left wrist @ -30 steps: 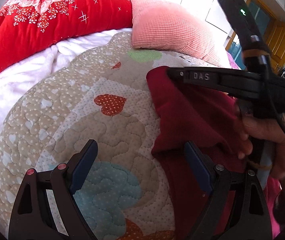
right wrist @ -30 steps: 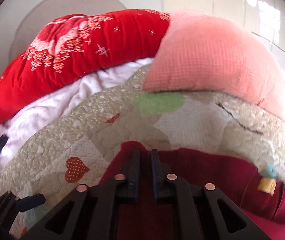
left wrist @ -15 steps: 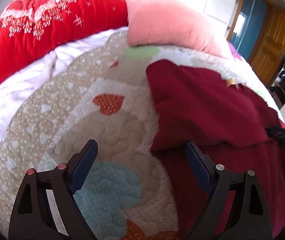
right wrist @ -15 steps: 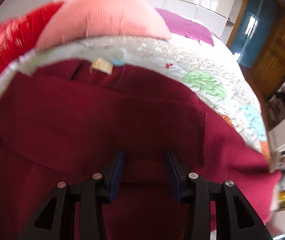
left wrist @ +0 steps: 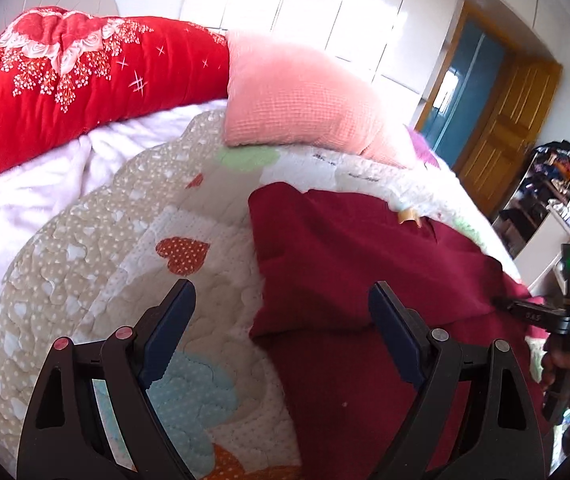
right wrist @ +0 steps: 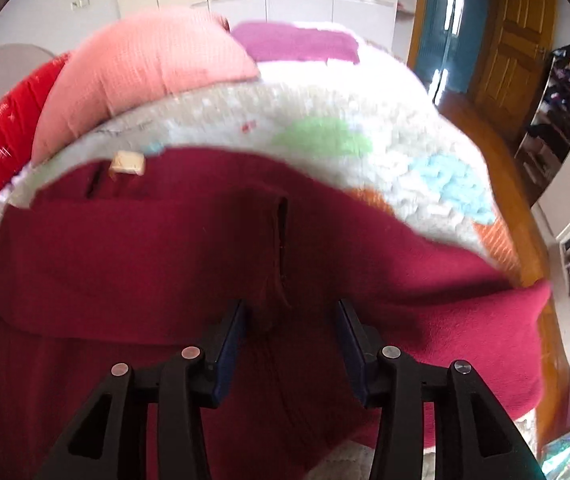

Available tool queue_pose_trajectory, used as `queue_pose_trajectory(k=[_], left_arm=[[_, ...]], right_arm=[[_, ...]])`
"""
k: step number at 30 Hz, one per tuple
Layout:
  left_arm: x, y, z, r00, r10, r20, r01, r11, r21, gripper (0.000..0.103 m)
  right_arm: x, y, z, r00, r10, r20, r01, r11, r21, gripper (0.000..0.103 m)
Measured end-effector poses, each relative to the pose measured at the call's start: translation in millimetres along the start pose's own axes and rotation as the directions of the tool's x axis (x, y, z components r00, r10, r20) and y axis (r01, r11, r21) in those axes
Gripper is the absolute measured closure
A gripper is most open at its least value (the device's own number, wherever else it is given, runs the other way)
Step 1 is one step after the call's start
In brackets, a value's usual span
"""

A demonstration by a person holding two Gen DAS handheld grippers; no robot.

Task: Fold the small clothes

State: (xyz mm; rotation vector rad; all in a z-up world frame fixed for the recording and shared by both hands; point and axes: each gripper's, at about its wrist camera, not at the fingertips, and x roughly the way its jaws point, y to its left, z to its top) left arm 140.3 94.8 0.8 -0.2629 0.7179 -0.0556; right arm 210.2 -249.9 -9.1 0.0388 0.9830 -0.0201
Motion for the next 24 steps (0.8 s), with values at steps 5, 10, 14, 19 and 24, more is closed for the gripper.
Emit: queue_pose_trajectory(k=[5,10,14,19,24], left_arm=[[42,5,-12,0.974,0.095,-0.207,-0.093,0.995,0.017,0.015],[32,-4,-13,0.978,0.107,-0.179,-0.1,0.994,0.047,0.015],[5,-18,-4,0.99,0.071,-0.124,-0.065,0.996,0.053,0.015],[-19,-52,-5,0.994,0.06,-0.096,-0.048,0.992,0.119,0.015],[-3,-81,-20,0.978,0.017,-0.209,0.008,0.993,0.118,0.015]], right_arm=[[-43,-30,-14,0.995,0.068,0.068,-0.075,0.991,0.107,0.057],[-74,-102,-56,0.993,0.063,0.097,-0.089,0.953,0.291,0.049],[-77,-165,-80,0.996,0.042,0.073,-0.07,0.892,0.446,0.049],[-72,-225,-101,0.996,0.068,0.066,-0.094,0.812,0.576,0.044],[-32,-271,-126,0.974,0.207,0.093,-0.204,0.62,0.757,0.038]])
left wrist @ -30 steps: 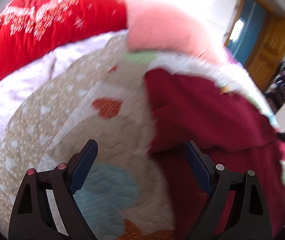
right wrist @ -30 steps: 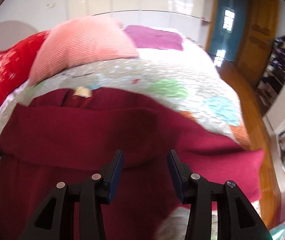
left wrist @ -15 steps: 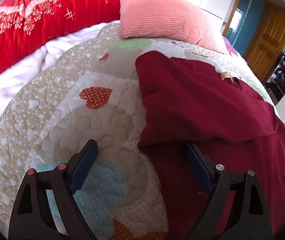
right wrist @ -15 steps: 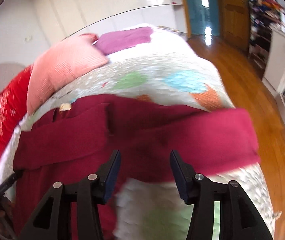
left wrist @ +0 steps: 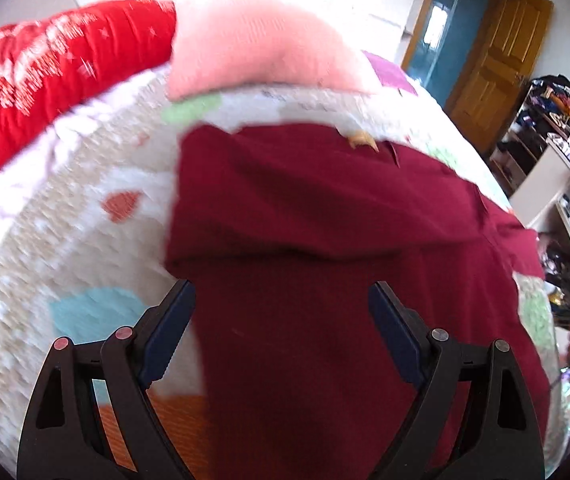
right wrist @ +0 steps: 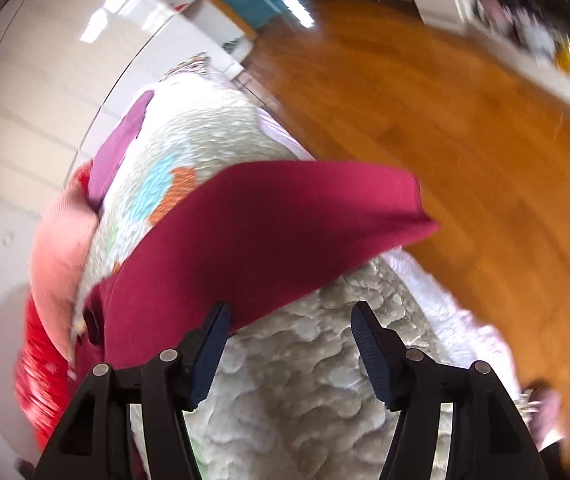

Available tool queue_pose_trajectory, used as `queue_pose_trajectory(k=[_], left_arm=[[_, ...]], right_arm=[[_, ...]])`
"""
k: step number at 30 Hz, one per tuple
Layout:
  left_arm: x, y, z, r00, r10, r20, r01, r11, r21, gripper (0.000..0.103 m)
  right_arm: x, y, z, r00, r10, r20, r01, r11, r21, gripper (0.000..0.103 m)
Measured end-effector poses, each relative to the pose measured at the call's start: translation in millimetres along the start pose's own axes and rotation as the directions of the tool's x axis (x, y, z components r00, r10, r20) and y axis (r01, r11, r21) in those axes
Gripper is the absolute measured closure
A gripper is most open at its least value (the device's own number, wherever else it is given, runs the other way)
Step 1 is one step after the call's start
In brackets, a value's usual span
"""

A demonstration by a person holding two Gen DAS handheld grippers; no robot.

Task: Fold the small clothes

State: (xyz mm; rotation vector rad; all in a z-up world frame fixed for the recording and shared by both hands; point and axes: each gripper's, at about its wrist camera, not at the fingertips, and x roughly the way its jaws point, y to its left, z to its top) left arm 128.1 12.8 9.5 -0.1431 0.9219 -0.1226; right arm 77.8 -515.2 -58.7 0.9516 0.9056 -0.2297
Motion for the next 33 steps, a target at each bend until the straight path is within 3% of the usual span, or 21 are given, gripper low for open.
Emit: queue_pose_trajectory(k=[2,4,6,7,8,9,11,14,16,19,21,23,24,26,28,31,33], left_arm=[[6,-7,-5,0.999,-0.025,-0.032,0.024,0.999,-0.021,0.015],[7,-13,-12,0.998,-0.034,-0.051,0.033,0.999,-0.034,0.015],[6,-16,-18,0.998,-0.024,-0.064,0.022,0.999,-0.027,0.015],[4,-17,-20,0.998,-0.015,-0.065,0.014,1.0,-0.018,0.015],[0,-16,-22,0.998,-0.005,-0.063,0.005,1.0,-0.008,0.015],[-4,-13,-24,0.999,0.005,-0.054,-0.005,1.0,0.001,0.015],[-15,-4,-23,0.999,0.028,-0.021,-0.028,1.0,0.005,0.015],[-29,18,-15,0.999,0.039,0.034,-0.037,0.997,-0.07,0.015],[-36,34,-11,0.998,0.0,0.07,0.011,0.987,-0.158,0.015],[-39,51,-8,0.995,-0.049,0.09,0.069,0.967,-0.244,0.015],[-38,60,-6,0.995,-0.047,0.09,0.07,0.962,-0.264,0.015],[-37,67,-5,0.994,-0.039,0.103,0.067,0.958,-0.28,0.015],[-37,71,-6,0.993,-0.04,0.11,0.07,0.956,-0.286,0.015],[-35,76,-5,0.993,-0.041,0.113,0.073,0.952,-0.297,0.015],[-33,81,-5,0.992,-0.047,0.12,0.08,0.952,-0.294,0.015],[-29,86,-4,0.992,-0.036,0.123,0.07,0.956,-0.285,0.015],[-26,88,-1,0.992,-0.026,0.121,0.061,0.953,-0.296,0.015]], right_arm=[[15,-19,5,0.994,0.112,-0.006,-0.111,0.987,0.115,0.036],[27,-28,12,0.98,0.194,0.044,-0.199,0.959,0.2,0.037],[35,-36,20,0.962,0.258,0.094,-0.274,0.927,0.255,0.062],[35,-36,25,0.955,0.274,0.115,-0.295,0.92,0.259,0.091],[32,-33,29,0.958,0.256,0.128,-0.28,0.93,0.238,0.095],[18,-20,34,0.962,0.223,0.158,-0.249,0.954,0.169,0.095],[-13,13,39,0.946,0.239,0.22,-0.249,0.968,0.017,0.095],[-67,90,31,0.908,0.322,0.269,-0.255,0.932,-0.257,0.095],[-88,151,12,0.892,0.383,0.238,-0.26,0.868,-0.423,0.095],[-88,240,-39,0.882,0.459,0.11,-0.308,0.736,-0.602,0.095],[-65,291,-80,0.88,0.474,0.004,-0.345,0.645,-0.682,0.096],[-21,337,-132,0.893,0.439,-0.1,-0.359,0.56,-0.747,0.095],[5,351,-157,0.904,0.399,-0.156,-0.365,0.526,-0.769,0.093],[55,364,-198,0.923,0.275,-0.27,-0.378,0.508,-0.774,0.077],[96,357,-236,0.914,0.145,-0.38,-0.399,0.499,-0.769,0.074],[110,340,-245,0.929,0.075,-0.362,-0.352,0.477,-0.805,0.068],[93,322,-229,0.935,0.115,-0.337,-0.347,0.504,-0.791,0.059]])
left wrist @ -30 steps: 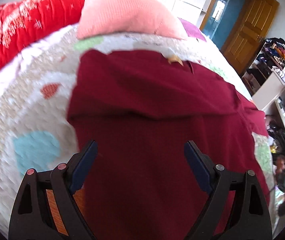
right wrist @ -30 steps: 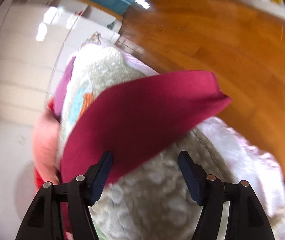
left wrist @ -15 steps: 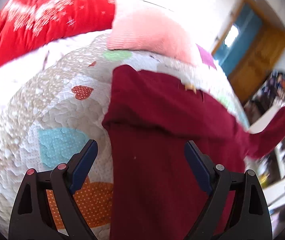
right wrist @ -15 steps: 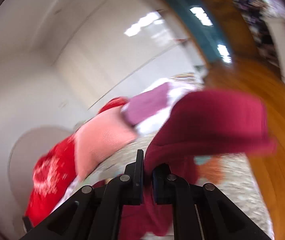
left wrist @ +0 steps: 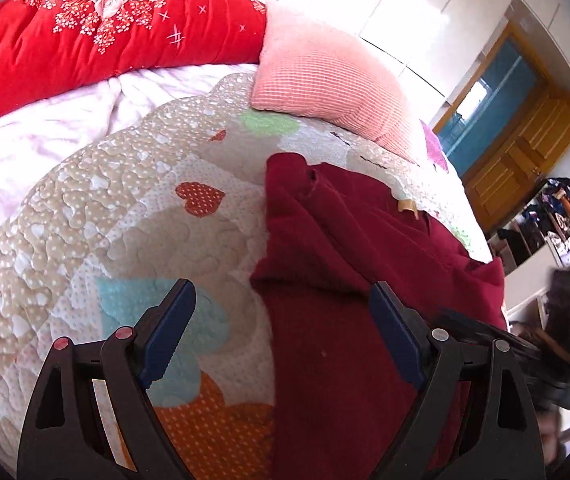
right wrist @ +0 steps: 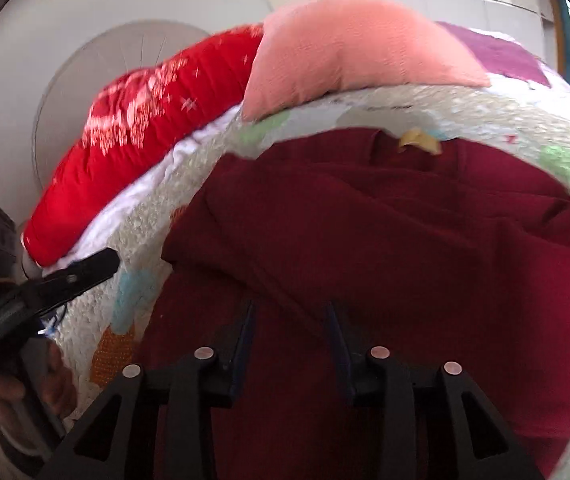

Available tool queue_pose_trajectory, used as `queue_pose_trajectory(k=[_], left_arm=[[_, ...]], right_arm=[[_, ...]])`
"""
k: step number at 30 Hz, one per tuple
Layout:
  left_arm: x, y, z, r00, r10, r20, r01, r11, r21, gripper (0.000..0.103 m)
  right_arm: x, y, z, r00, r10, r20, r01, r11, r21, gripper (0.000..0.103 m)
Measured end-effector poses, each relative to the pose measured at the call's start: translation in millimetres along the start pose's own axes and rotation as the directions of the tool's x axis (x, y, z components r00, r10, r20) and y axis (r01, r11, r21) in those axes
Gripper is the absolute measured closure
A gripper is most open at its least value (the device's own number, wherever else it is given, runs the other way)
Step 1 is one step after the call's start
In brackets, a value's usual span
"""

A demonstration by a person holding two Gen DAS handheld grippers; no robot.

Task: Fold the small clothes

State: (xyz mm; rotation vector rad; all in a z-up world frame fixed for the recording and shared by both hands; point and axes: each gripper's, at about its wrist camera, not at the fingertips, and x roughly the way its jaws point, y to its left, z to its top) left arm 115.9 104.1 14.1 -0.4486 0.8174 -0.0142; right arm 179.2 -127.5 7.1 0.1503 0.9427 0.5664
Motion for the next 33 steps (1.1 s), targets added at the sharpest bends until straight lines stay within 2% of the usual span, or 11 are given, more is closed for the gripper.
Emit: queue_pose_trajectory(k=[3,9,14,17,18,19,20,26,28,30,33], left_arm=[[7,-5,14,1.0,0.008,0.019,-0.008,1.0,0.01,0.015],[36,-38,46,0.994,0.082,0.073,-0.091,0.987,0.133,0.015],[77,-70,52,0.995,0.1,0.02,-0.102,0.961,0.258,0.015],[102,-85,45,0.986,0.166,-0.033,-0.145,0.928,0.343,0.048],[107,-87,42,0.979,0.202,-0.031,-0.178,0.915,0.362,0.073],[105,-88,42,0.979,0.201,-0.025,-0.178,0.913,0.366,0.093],[99,-87,42,0.987,0.157,-0.036,-0.134,0.925,0.355,0.096],[47,-67,47,0.988,0.121,0.093,-0.143,0.942,0.303,0.099],[51,-53,45,0.987,0.143,0.076,-0.158,0.951,0.264,0.099],[64,-43,39,0.985,0.172,0.021,-0.172,0.953,0.249,0.099],[59,-38,33,0.988,0.155,0.02,-0.155,0.958,0.242,0.099]], right_arm=[[-51,-25,-1,0.997,-0.014,0.08,0.009,0.998,0.069,0.052],[-113,-82,-7,0.943,-0.292,0.162,0.265,0.949,0.172,0.041],[-115,-143,7,0.934,-0.319,0.163,0.255,0.91,0.326,0.039],[-85,-167,25,0.961,-0.243,0.128,0.183,0.915,0.358,0.04],[-78,-173,27,0.971,-0.209,0.115,0.155,0.919,0.361,0.046],[-68,-174,31,0.978,-0.184,0.098,0.14,0.928,0.345,0.079],[-60,-168,33,0.974,-0.204,0.094,0.165,0.934,0.316,0.093],[-80,-153,48,0.904,-0.346,0.251,0.275,0.92,0.278,0.093],[-60,-168,50,0.923,-0.33,0.198,0.258,0.912,0.319,0.093],[-35,-183,46,0.924,-0.375,0.07,0.332,0.882,0.335,0.088],[-59,-184,35,0.918,-0.383,0.105,0.323,0.874,0.363,0.062]])
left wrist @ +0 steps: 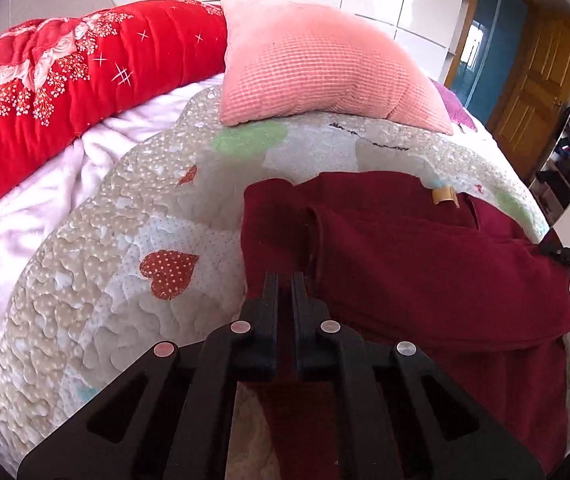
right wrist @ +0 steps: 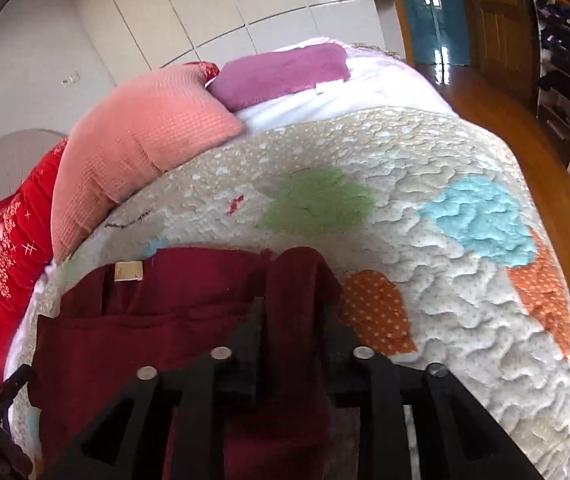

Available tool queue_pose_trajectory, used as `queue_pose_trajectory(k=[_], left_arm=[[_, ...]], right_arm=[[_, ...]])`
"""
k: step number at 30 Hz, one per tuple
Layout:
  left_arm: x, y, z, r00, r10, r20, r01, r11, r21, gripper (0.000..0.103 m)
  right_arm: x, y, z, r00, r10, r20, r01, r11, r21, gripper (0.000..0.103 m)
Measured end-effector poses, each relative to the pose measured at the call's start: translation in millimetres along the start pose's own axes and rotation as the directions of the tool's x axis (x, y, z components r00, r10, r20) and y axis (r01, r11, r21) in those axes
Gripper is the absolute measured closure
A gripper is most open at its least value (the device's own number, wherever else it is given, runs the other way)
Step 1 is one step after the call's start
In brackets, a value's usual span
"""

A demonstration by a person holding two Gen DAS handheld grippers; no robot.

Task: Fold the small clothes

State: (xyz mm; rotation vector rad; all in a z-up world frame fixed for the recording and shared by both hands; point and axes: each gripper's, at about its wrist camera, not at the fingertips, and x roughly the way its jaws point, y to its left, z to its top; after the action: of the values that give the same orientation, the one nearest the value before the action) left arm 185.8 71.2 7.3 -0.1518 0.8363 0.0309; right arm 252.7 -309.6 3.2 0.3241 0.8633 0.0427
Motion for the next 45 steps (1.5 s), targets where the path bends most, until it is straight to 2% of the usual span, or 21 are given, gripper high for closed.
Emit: queue_pose_trajectory(k=[2,6,7,9,10,12,13,15,19,21,24,27,29,30,31,32,34,39,41,44,45], left_arm=[[-8,1,1,1.0,-0.016,0.015,0.016,1.0,-0.01,0.099],[-4,-2,9,1.0,-0.009,-0.006,0.009,1.0,-0.025,0.098],[0,-3,11,1.0,-0.008,-0.016,0.008,1.0,-0.028,0.098],[10,-9,12,0.999,-0.013,-0.045,0.012,0.999,-0.03,0.098],[13,-12,12,0.999,-0.014,-0.051,0.012,0.999,-0.029,0.098],[21,-20,12,0.998,-0.017,-0.069,0.016,1.0,-0.013,0.097],[24,-23,12,0.997,-0.005,-0.074,0.005,1.0,0.001,0.089],[30,-30,13,0.997,0.008,-0.076,-0.005,1.0,0.027,0.078],[33,-33,17,0.997,0.003,-0.073,-0.001,0.999,0.035,0.078],[31,-29,22,0.998,-0.026,-0.058,0.026,1.0,0.012,0.077],[34,-22,27,0.994,-0.085,-0.065,0.082,0.996,-0.043,0.055],[37,-23,29,0.99,-0.118,-0.075,0.115,0.992,-0.052,0.055],[39,-28,28,0.99,-0.118,-0.08,0.117,0.993,-0.02,0.056],[40,-31,28,0.991,-0.109,-0.083,0.109,0.994,-0.001,0.063],[42,-34,26,0.991,-0.094,-0.093,0.097,0.995,0.022,0.084],[43,-34,25,0.991,-0.083,-0.104,0.087,0.996,0.03,0.087],[34,-31,24,0.991,-0.099,-0.089,0.1,0.995,0.017,0.089],[-17,-20,22,0.995,-0.092,0.033,0.09,0.995,0.036,0.089],[-10,-16,17,0.997,-0.074,-0.007,0.074,0.997,0.036,0.089],[22,-13,9,0.995,-0.039,-0.093,0.042,0.999,0.028,0.089],[25,-13,7,0.995,-0.036,-0.094,0.039,0.999,0.023,0.089]], right_arm=[[-27,-4,-4,1.0,-0.009,0.026,0.009,1.0,0.001,0.058],[-63,7,-26,0.989,0.145,-0.027,-0.147,0.987,-0.064,0.058],[-67,14,-36,0.988,0.15,-0.049,-0.154,0.982,-0.108,0.058],[-65,27,-56,0.991,0.104,-0.087,-0.12,0.972,-0.201,0.062],[-59,30,-67,0.994,0.043,-0.1,-0.068,0.963,-0.262,0.067],[-44,24,-83,0.99,-0.089,-0.112,0.048,0.943,-0.33,0.067],[-40,17,-88,0.991,-0.073,-0.116,0.033,0.948,-0.316,0.068],[-46,4,-87,0.993,-0.009,-0.119,-0.019,0.972,-0.236,0.067],[-72,0,-87,0.995,0.044,-0.088,-0.061,0.979,-0.193,0.067],[-83,-1,-91,0.994,0.066,-0.087,-0.082,0.977,-0.195,0.067],[-94,-5,-97,0.993,0.089,-0.083,-0.102,0.98,-0.17,0.067],[-96,-7,-98,0.99,0.119,-0.074,-0.128,0.983,-0.131,0.067],[-96,-8,-96,0.988,0.139,-0.07,-0.145,0.985,-0.096,0.067],[-97,-8,-94,0.986,0.15,-0.069,-0.155,0.985,-0.08,0.067],[-97,-8,-92,0.984,0.162,-0.068,-0.167,0.984,-0.067,0.067],[-97,-7,-91,0.983,0.172,-0.063,-0.176,0.983,-0.056,0.067],[-100,-2,-88,0.982,0.183,-0.047,-0.185,0.981,-0.053,0.067],[-103,26,-81,0.975,0.219,-0.022,-0.22,0.968,-0.119,0.063],[-91,33,-82,0.981,0.192,-0.04,-0.195,0.97,-0.145,0.061],[-55,32,-83,0.989,0.102,-0.106,-0.116,0.983,-0.14,0.061],[-44,31,-84,0.988,0.1,-0.12,-0.116,0.984,-0.138,0.062]])
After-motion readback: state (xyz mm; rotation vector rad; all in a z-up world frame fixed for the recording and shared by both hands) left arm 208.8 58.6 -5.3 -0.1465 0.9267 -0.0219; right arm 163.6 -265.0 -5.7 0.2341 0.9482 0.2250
